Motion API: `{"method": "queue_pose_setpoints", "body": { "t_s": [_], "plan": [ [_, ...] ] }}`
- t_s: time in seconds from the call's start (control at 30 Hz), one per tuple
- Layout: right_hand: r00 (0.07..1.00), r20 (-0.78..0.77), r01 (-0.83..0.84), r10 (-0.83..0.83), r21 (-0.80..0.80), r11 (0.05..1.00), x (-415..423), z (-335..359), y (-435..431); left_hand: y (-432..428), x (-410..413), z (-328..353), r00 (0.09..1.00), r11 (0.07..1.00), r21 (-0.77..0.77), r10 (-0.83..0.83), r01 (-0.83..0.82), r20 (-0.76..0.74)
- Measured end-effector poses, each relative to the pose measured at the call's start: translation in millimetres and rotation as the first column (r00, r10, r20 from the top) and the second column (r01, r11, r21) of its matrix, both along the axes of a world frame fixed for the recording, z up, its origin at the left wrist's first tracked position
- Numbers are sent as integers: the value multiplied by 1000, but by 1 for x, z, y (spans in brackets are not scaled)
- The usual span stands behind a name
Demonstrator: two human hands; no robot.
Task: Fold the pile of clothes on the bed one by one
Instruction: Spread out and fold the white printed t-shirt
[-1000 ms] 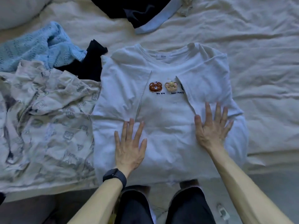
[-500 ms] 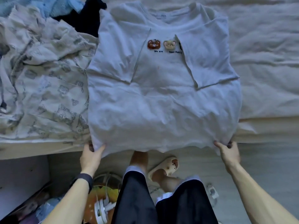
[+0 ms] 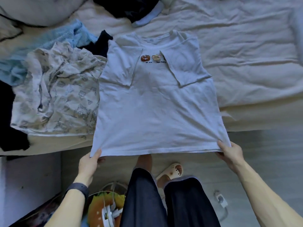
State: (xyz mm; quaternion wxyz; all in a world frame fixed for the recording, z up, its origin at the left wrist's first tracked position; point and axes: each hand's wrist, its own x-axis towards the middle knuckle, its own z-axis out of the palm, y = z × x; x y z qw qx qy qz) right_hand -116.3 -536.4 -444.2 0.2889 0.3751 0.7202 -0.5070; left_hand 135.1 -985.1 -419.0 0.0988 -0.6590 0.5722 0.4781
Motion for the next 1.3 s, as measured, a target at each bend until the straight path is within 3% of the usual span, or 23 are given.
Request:
{"method": "queue_pose_setpoints", "body": {
  "t_s": [0.4, 0.83, 1.0, 1.13, 1.3],
  "plan": [
    [924, -305, 236, -230, -19, 972, 15, 160, -1, 28, 12, 112, 963, 964, -72, 248, -256, -104],
    [920, -127, 376, -371, 17, 927, 109, 157, 33, 86, 88, 121, 944, 943, 42, 331, -330, -14],
    [933, -121, 353, -339, 116, 929, 85, 160, 36, 70, 76, 128, 957, 957, -13, 291, -291, -17],
    [944, -113, 319, -309, 86, 944, 46, 171, 27, 38, 51, 138, 967, 967, -51, 249, -251, -46],
    [951, -139, 276, -275, -17, 961, -25, 177, -2, -7, -5, 141, 949, 976, -37, 199, -214, -243]
  ]
}}
